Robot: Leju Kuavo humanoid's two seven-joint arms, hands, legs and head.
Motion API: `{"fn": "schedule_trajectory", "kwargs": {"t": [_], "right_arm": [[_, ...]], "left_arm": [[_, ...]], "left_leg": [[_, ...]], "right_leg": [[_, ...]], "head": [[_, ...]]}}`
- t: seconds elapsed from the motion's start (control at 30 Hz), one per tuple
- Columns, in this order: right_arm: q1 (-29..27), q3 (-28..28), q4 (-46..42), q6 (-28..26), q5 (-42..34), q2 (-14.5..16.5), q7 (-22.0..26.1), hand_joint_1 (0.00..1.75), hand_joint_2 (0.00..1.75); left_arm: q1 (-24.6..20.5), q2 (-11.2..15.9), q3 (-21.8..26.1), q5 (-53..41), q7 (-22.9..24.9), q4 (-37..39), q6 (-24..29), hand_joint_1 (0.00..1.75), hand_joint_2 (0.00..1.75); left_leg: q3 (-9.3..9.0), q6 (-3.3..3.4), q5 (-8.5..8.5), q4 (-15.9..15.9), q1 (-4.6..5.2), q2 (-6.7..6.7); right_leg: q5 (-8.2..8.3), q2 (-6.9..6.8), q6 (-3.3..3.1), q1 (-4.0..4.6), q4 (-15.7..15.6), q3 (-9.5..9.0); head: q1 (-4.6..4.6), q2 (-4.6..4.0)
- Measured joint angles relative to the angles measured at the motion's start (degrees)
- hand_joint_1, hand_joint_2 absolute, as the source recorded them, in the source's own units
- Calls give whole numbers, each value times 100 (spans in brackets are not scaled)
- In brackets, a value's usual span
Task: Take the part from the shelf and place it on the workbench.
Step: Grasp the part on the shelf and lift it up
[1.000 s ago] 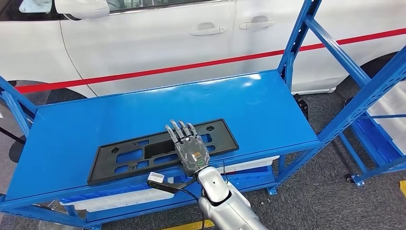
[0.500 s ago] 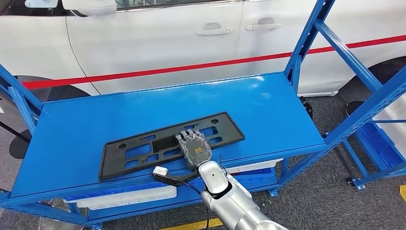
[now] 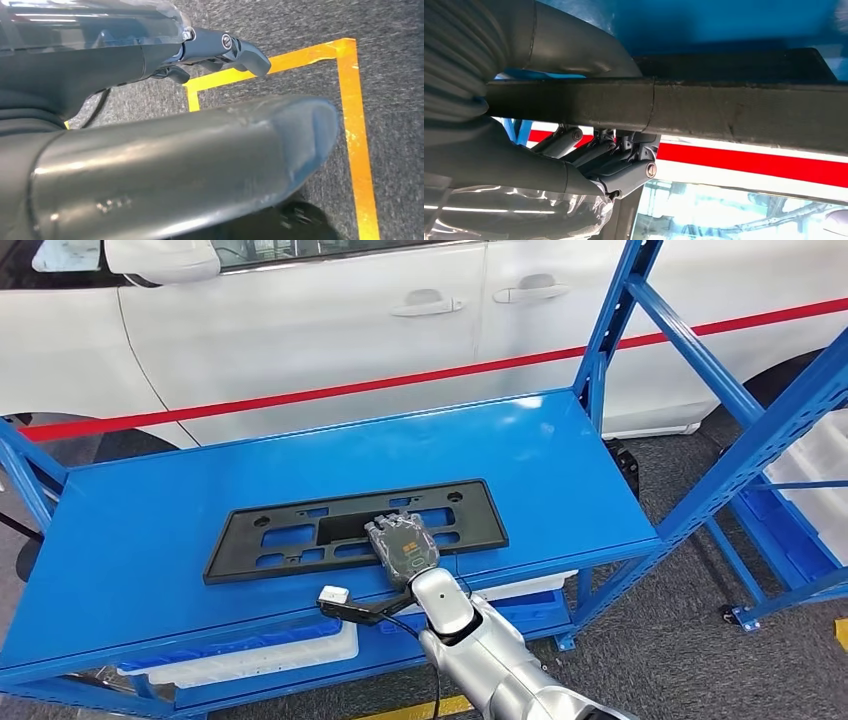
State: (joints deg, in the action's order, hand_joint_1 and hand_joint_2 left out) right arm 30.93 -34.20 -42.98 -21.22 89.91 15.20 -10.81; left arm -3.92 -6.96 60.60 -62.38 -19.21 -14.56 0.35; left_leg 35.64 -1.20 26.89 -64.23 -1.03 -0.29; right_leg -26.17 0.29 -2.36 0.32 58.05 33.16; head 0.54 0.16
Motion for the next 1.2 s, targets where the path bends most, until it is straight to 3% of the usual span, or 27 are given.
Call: {"fn": "schedule_trajectory", "kwargs": {"t": [0.07,0.17,0.23,0.33,0.37,0.4,0.43,0.53,0.6,0.73,0.8,0.87,0.9,0.93,0.97,1.03,1.07,1.1,1.2], "right_arm": [[-23,62,-4,-31,-27,32,133,175,175],[-100,195,-60,-64,-80,102,306,175,175],[-150,273,-120,-66,-131,142,405,175,175],[-314,398,-366,-97,-539,157,859,175,175],[-422,434,-556,-102,-827,161,1090,175,175],[-551,458,-826,-81,-1160,169,1317,175,175],[-661,471,-1146,-29,-1501,179,1511,175,175],[-815,478,-2100,168,-2185,195,1764,175,175],[-874,482,-2605,221,-2530,191,1864,175,175],[-978,485,-3527,347,-3429,173,2098,175,175],[-1062,494,-4071,445,-4020,145,2236,175,175],[-1177,533,-4615,530,-4599,101,2364,175,175],[-1247,566,-4849,578,-4849,81,2411,175,175],[-1323,608,-5072,638,-5090,62,2463,175,175],[-1401,650,-5268,710,-5327,44,2526,175,175],[-1550,729,-5597,879,-5839,10,2700,175,175],[-1615,769,-5732,964,-6102,-8,2798,175,175],[-1679,812,-5846,1038,-6331,-24,2880,175,175],[-1861,934,-6080,1144,-6660,-63,3008,175,175]], "left_arm": [[-9,9,14,1,0,0,1,0,0],[-5,6,53,2,0,0,4,0,0],[-2,-3,80,4,-1,0,4,0,0],[-4,-9,122,32,-2,0,20,0,0],[0,-13,147,52,-2,0,37,0,0],[7,-23,182,76,-3,0,59,0,0],[14,-38,223,97,-3,0,84,0,0],[21,-98,329,143,-8,0,134,0,0],[24,-126,393,168,-11,0,153,0,0],[29,-169,508,182,-14,0,210,0,0],[25,-188,561,183,-16,0,229,0,0],[31,-210,607,179,-17,0,240,0,0],[36,-219,629,177,-18,0,244,0,0],[39,-227,650,175,-21,0,246,0,0],[39,-233,667,175,-29,0,248,0,0],[34,-239,691,173,-61,0,255,0,0],[26,-240,699,170,-83,0,265,0,0],[17,-247,707,167,-101,0,278,0,44],[5,-274,717,160,-122,0,305,0,175]], "left_leg": [[-237,55,-147,519,30,-2],[-267,116,-152,629,41,-2],[-294,172,-192,692,8,5],[-299,219,-207,719,-6,7],[-299,220,-201,716,-8,6],[-303,215,-192,710,-11,6],[-310,203,-179,701,-15,5],[-324,138,-118,642,-12,-3],[-309,75,-91,614,3,-11],[-279,-52,0,532,-23,-2],[-67,-80,302,43,-29,6],[291,-94,649,-744,-29,6],[411,-93,701,-996,-28,6],[447,-85,650,-1064,-28,6],[362,-65,482,-869,-26,6],[5,4,87,-91,-15,6],[-155,38,-27,257,-1,3],[-245,64,-69,460,16,0],[-282,119,-78,582,42,-7]], "right_leg": [[-17,9,42,12,22,8],[-19,13,128,7,24,29],[-133,7,195,2,176,92],[-636,1,279,-49,1150,575],[-729,0,295,-66,1448,734],[-711,-1,306,-83,1570,812],[-589,-4,313,-99,1484,786],[-55,-21,292,-121,432,297],[13,-13,246,-101,102,154],[34,1,116,-92,55,149],[39,-17,61,-103,32,129],[27,-33,33,-84,39,127],[21,-32,25,-73,45,124],[14,-29,19,-64,51,118],[7,-21,20,-57,56,108],[-9,-4,36,-47,62,81],[-17,3,57,-37,70,80],[-18,4,84,-33,75,85],[-1,0,192,-34,55,91]], "head": [[-4,-1],[-3,0],[-16,0],[-51,0],[-52,1],[-54,1],[-53,1],[-55,-1],[-55,-1],[-45,-1],[-24,-1],[-15,-1],[-16,0],[-16,0],[-15,0],[-15,-1],[-16,-1],[-19,-1],[-22,-1]]}}
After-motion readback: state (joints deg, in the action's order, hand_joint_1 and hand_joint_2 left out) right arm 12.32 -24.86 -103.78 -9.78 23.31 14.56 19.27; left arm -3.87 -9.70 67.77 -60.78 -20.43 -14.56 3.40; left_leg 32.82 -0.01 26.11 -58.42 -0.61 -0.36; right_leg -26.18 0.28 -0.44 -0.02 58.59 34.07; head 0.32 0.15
